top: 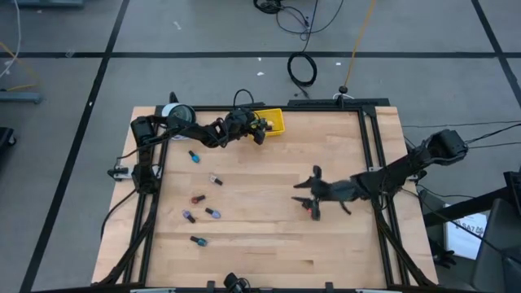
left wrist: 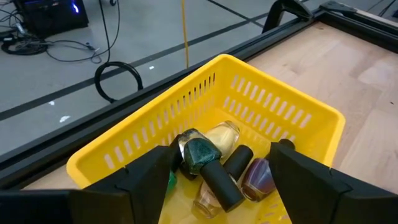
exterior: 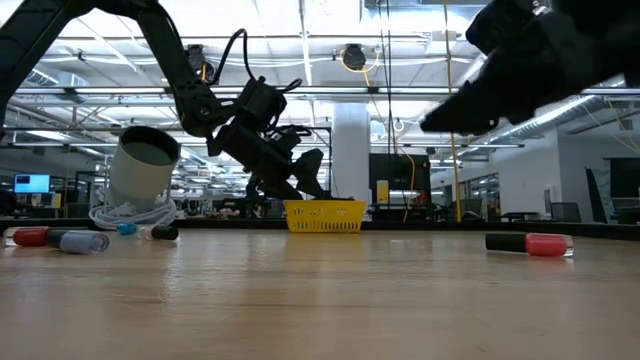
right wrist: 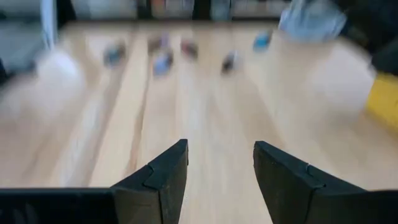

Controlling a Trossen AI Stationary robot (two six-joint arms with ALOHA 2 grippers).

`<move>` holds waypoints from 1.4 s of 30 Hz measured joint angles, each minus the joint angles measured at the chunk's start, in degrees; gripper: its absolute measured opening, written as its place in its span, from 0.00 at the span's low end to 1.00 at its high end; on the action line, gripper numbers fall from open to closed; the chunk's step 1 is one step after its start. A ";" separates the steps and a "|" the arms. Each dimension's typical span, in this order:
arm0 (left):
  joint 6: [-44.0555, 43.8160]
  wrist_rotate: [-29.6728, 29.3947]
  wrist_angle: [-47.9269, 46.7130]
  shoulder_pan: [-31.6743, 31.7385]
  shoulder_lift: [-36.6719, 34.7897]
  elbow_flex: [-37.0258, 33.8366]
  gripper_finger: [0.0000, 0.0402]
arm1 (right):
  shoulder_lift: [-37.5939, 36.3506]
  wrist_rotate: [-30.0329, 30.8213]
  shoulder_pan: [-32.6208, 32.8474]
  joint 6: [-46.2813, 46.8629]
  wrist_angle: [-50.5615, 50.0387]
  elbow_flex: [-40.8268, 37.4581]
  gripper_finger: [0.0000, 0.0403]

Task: Pick & Place Nail Polish
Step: Put the pink nail polish bottle into the yellow bin

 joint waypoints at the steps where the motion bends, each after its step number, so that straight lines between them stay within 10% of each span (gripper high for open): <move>1: 0.00 0.00 -0.02 -0.05 0.00 0.00 0.67 | 0.00 1.30 1.36 1.52 -7.23 2.58 0.42; 6: 0.00 0.00 -0.02 -0.26 0.00 0.00 0.67 | 1.71 3.82 7.43 16.13 -33.88 11.49 0.42; 13: -0.06 0.00 -0.26 -0.35 0.00 0.02 0.67 | 1.99 3.91 13.28 30.53 -40.95 9.98 0.42; 42: -0.50 0.01 -0.04 -0.61 -0.04 0.02 0.67 | 10.99 5.11 14.71 36.47 -19.51 -2.07 0.42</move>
